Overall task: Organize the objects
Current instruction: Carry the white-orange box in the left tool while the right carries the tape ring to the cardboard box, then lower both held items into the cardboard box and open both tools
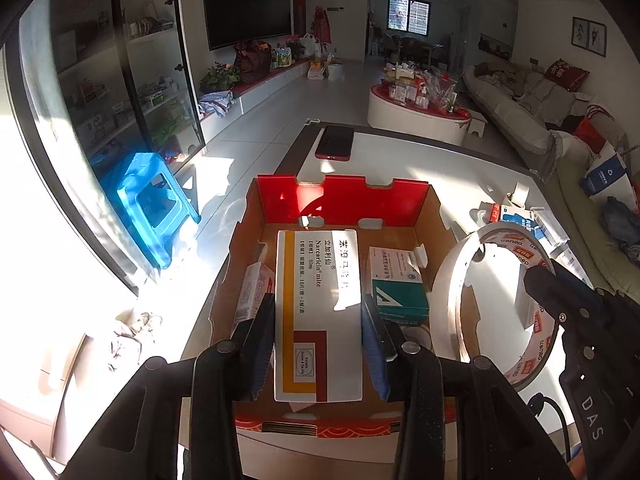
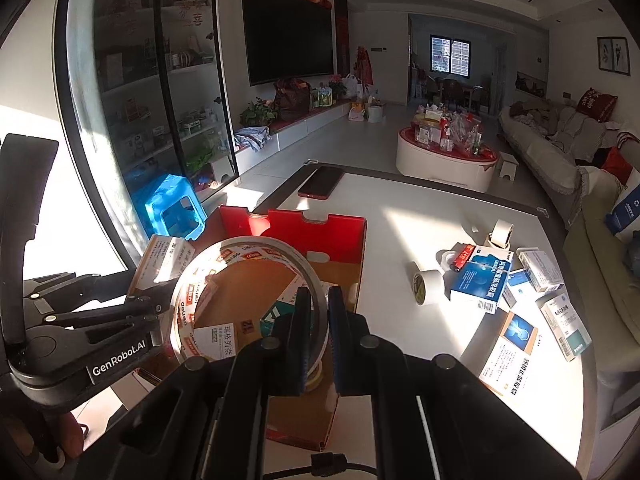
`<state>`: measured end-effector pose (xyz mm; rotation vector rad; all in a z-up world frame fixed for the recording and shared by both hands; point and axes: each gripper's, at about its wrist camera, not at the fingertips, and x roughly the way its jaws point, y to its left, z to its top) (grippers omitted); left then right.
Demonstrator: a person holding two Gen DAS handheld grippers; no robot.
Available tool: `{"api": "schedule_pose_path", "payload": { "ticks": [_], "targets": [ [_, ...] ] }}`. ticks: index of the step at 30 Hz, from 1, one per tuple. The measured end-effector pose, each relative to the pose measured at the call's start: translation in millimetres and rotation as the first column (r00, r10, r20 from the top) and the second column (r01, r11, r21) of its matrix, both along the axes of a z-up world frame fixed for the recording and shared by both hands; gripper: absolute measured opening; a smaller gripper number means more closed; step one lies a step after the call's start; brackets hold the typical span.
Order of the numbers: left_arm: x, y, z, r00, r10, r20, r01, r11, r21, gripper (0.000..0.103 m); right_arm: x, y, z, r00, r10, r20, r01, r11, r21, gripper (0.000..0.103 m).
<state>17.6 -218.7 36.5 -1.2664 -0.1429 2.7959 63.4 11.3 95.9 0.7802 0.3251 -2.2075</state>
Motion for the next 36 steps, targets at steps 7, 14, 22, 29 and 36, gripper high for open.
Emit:
{"api": "schedule_pose_path", "payload": {
  "ticks": [7, 14, 22, 29, 36],
  "targets": [
    [-8, -21, -10, 1.0, 0.021, 0.02, -0.022, 1.0, 0.017, 0.043, -3, -22, -7, 1.0, 0.016, 0.009, -0.017, 0.999, 0.032, 0.008],
    [-14, -20, -25, 0.999, 0.0, 0.054, -0.001, 1.0, 0.025, 0.043, -5, -32, -20, 1.0, 0.013, 0.025, -0.015, 0.998, 0.067, 0.009],
    [-21, -18, -33, 0.997, -0.021, 0.072, 0.019, 1.0, 0.018, 0.043, -13, -42, -28, 1.0, 0.006, 0.028, -0.008, 0.995, 0.098, 0.009],
    [-27, -16, -43, 0.995, -0.033, 0.098, 0.033, 0.999, 0.003, 0.043, -16, -51, -33, 0.999, 0.012, 0.031, -0.015, 0.994, 0.111, 0.009],
    [-30, -15, -50, 0.992, -0.038, 0.117, 0.038, 0.999, 0.002, 0.043, -17, -55, -40, 0.999, 0.014, 0.042, -0.019, 0.992, 0.124, 0.009]
  ]
}}
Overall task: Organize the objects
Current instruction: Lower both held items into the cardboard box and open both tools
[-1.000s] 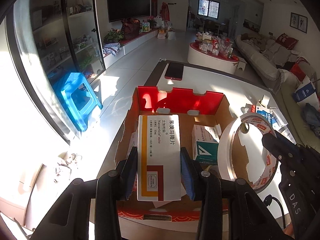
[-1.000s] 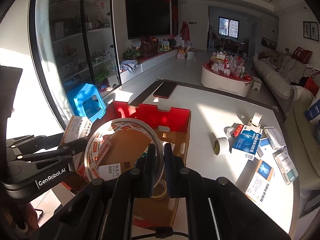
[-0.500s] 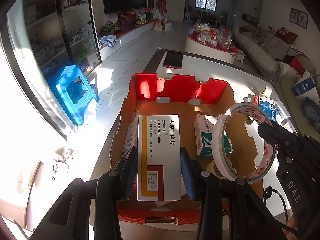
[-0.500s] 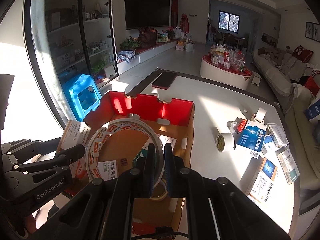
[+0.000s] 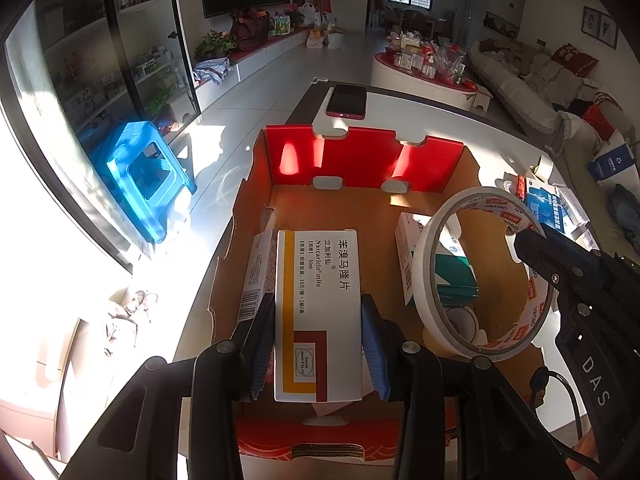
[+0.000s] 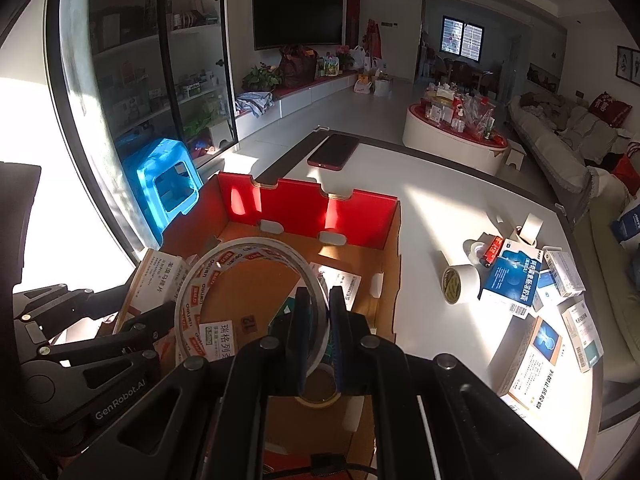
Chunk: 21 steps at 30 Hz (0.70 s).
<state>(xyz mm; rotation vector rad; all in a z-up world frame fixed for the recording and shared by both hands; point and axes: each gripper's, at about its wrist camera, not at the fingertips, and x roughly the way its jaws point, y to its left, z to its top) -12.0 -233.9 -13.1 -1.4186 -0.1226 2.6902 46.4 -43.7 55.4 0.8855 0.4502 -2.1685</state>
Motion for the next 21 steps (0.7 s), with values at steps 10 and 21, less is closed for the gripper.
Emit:
{"api": "schedule_pose_path", "payload": {
  "ticks": [10, 21],
  "targets": [
    [-2, 7, -5, 1.0, -0.019, 0.016, 0.019, 1.0, -0.016, 0.08, -4, -1, -7, 1.0, -0.014, 0.013, 0.014, 1.0, 0.008, 0.018],
    [1, 11, 3, 0.999, -0.043, 0.002, 0.043, 0.999, -0.026, 0.081, -5, 13, 4, 0.999, -0.042, 0.009, 0.042, 0.999, -0.028, 0.025]
  ]
}}
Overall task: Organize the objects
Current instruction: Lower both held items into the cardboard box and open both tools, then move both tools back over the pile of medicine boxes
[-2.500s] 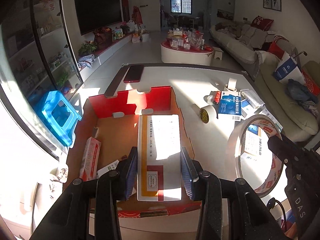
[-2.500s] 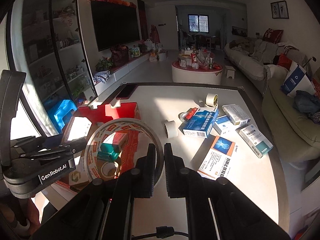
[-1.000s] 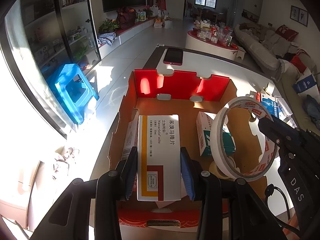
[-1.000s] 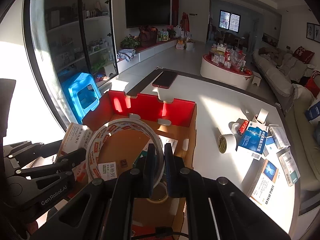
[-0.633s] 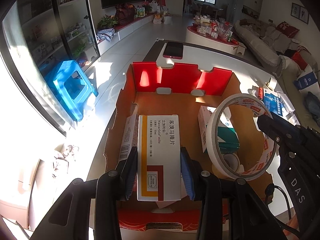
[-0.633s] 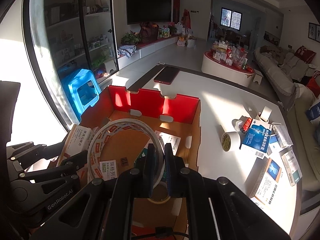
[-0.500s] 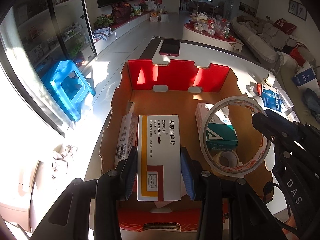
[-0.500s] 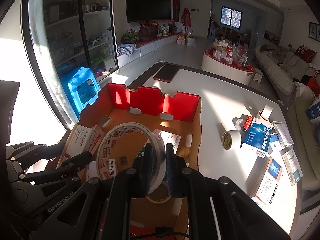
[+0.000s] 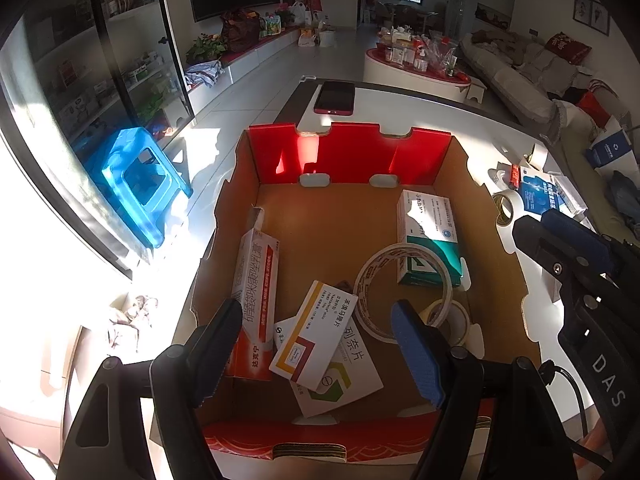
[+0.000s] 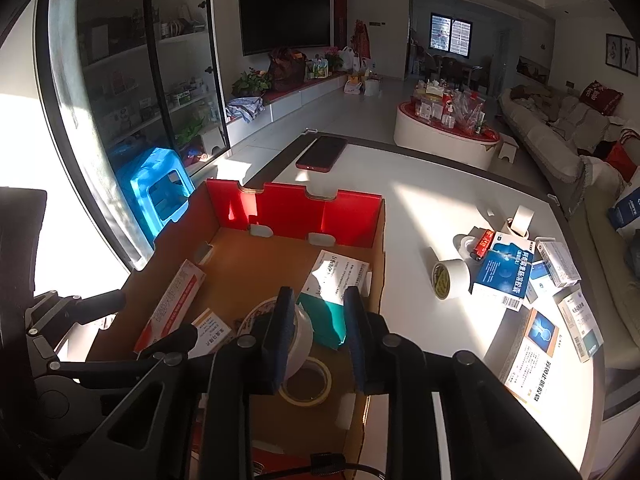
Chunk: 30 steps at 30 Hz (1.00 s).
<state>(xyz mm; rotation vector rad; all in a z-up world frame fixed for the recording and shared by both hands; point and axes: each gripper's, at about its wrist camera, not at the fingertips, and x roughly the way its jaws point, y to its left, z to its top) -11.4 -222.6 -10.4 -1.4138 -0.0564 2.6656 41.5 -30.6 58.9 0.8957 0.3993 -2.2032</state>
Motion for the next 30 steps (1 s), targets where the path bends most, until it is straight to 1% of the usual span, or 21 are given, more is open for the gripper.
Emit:
{"api": "schedule_pose_path", "payload": {
  "ticks": [5, 11, 12, 13, 14, 15, 16, 17, 18, 19, 21, 23, 26, 28, 30],
  "targets": [
    [5, 10, 7, 1.0, -0.029, -0.011, 0.029, 1.0, -0.001, 0.081, 2, 14, 6, 1.0, -0.022, 0.0, 0.022, 1.0, -0.021, 0.032],
    [13, 31, 15, 0.996, -0.091, -0.018, 0.091, 0.996, 0.006, 0.082, -1, 47, 9, 0.996, -0.085, 0.009, 0.085, 0.995, -0.049, 0.043],
    [14, 35, 16, 0.995, -0.103, -0.017, 0.103, 0.995, 0.01, 0.085, -2, 54, 10, 0.995, -0.098, 0.013, 0.098, 0.994, -0.054, 0.046],
    [16, 39, 18, 0.993, -0.113, -0.018, 0.113, 0.993, 0.015, 0.091, -3, 63, 11, 0.994, -0.111, 0.014, 0.111, 0.992, -0.06, 0.051],
    [18, 44, 19, 0.992, -0.124, -0.02, 0.124, 0.992, 0.021, 0.094, -4, 72, 11, 0.992, -0.127, 0.013, 0.128, 0.99, -0.064, 0.055],
    [20, 49, 21, 0.99, -0.136, -0.024, 0.137, 0.99, 0.023, 0.097, -5, 82, 12, 0.989, -0.146, 0.013, 0.146, 0.987, -0.067, 0.063],
    [22, 56, 23, 0.989, -0.148, -0.029, 0.149, 0.989, 0.015, 0.097, -6, 92, 12, 0.986, -0.165, 0.012, 0.165, 0.984, -0.071, 0.069],
    [23, 63, 25, 0.987, -0.16, -0.032, 0.161, 0.987, 0.003, 0.098, -8, 104, 12, 0.982, -0.187, 0.007, 0.187, 0.98, -0.071, 0.072],
    [25, 69, 26, 0.984, -0.175, -0.03, 0.175, 0.985, 0.003, 0.098, -11, 116, 11, 0.977, -0.214, 0.002, 0.214, 0.975, -0.064, 0.077],
    [26, 76, 28, 0.98, -0.196, -0.026, 0.197, 0.98, 0.023, 0.098, -13, 127, 11, 0.97, -0.243, -0.006, 0.242, 0.969, -0.056, 0.08],
    [30, 85, 34, 0.975, -0.22, -0.039, 0.222, 0.973, 0.069, 0.098, -21, 152, 9, 0.949, -0.313, -0.017, 0.312, 0.949, -0.042, 0.082],
    [34, 97, 41, 0.968, -0.244, -0.059, 0.249, 0.964, 0.091, 0.098, -31, 174, 7, 0.927, -0.373, -0.025, 0.372, 0.928, -0.027, 0.082],
    [34, 119, 50, 0.957, -0.282, -0.072, 0.288, 0.954, 0.084, 0.098, -45, 207, 8, 0.899, -0.437, -0.014, 0.435, 0.899, -0.053, 0.084],
    [32, 134, 53, 0.952, -0.297, -0.072, 0.302, 0.951, 0.068, 0.098, -53, 225, 8, 0.879, -0.476, -0.012, 0.474, 0.878, -0.065, 0.09],
    [28, 149, 54, 0.95, -0.308, -0.057, 0.311, 0.949, 0.056, 0.098, -61, 237, 4, 0.867, -0.498, 0.004, 0.497, 0.866, -0.06, 0.091]
  ]
}}
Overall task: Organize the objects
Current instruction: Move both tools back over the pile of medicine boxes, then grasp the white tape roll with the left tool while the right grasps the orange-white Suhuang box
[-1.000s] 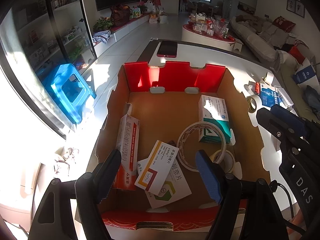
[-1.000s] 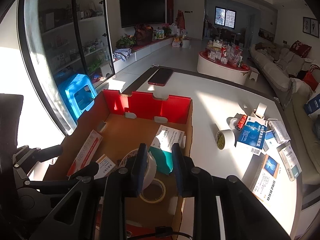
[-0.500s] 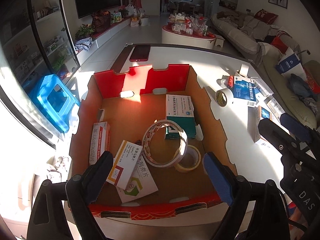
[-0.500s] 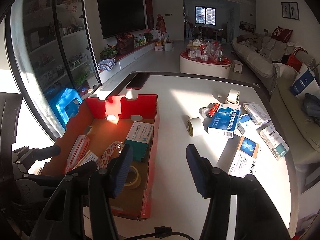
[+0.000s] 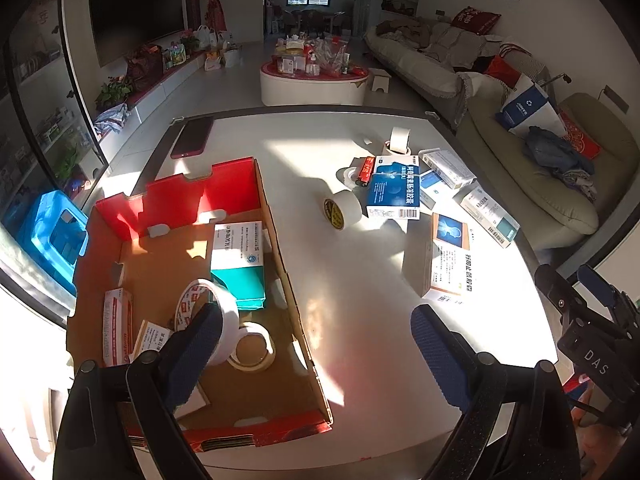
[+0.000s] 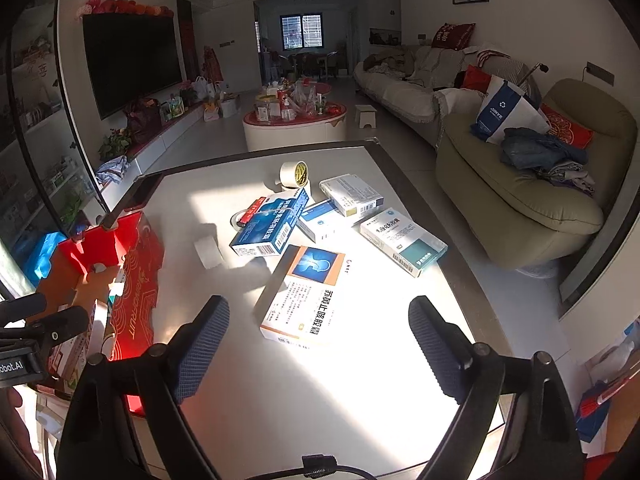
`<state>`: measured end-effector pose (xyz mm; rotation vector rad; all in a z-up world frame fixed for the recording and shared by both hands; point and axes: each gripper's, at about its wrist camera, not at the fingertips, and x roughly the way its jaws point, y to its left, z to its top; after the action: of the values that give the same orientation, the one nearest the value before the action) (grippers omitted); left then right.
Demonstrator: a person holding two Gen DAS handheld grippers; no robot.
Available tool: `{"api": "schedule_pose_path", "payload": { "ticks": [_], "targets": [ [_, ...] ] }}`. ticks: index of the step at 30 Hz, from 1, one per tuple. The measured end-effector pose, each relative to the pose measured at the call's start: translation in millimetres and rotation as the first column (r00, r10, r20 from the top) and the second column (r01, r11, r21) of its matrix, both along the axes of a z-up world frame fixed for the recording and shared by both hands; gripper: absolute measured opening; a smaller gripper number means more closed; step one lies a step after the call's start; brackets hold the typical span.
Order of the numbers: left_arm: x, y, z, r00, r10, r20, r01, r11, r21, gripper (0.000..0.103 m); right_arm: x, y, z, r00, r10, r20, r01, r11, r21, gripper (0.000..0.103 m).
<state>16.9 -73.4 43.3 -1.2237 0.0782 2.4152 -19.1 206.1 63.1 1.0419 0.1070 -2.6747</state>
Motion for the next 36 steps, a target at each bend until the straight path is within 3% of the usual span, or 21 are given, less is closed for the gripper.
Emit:
{"api": "schedule_pose_path", "payload": {
  "ticks": [13, 19, 26, 31, 36],
  "targets": [
    [-43, 95, -36, 0.988, 0.035, 0.151, -0.024, 0.997, -0.072, 0.098, -25, 10, -54, 0.989, -0.035, 0.144, 0.037, 0.999, -0.015, 0.091],
    [-85, 129, -61, 0.979, 0.079, 0.187, -0.047, 0.984, -0.17, 0.098, -42, 3, -64, 0.985, -0.034, 0.168, 0.037, 0.999, -0.015, 0.091],
    [-130, 146, -85, 0.951, 0.096, 0.295, -0.047, 0.984, -0.169, 0.098, -70, -18, -76, 0.978, -0.038, 0.204, 0.036, 0.999, 0.016, 0.091],
    [-154, 153, -97, 0.945, 0.091, 0.314, -0.032, 0.981, -0.19, 0.098, -87, -32, -86, 0.969, -0.051, 0.241, 0.046, 0.999, 0.03, 0.091],
    [-170, 144, -103, 0.937, 0.104, 0.334, -0.054, 0.986, -0.156, 0.098, -94, -49, -93, 0.966, -0.049, 0.255, 0.035, 0.997, 0.062, 0.091]
  ]
}}
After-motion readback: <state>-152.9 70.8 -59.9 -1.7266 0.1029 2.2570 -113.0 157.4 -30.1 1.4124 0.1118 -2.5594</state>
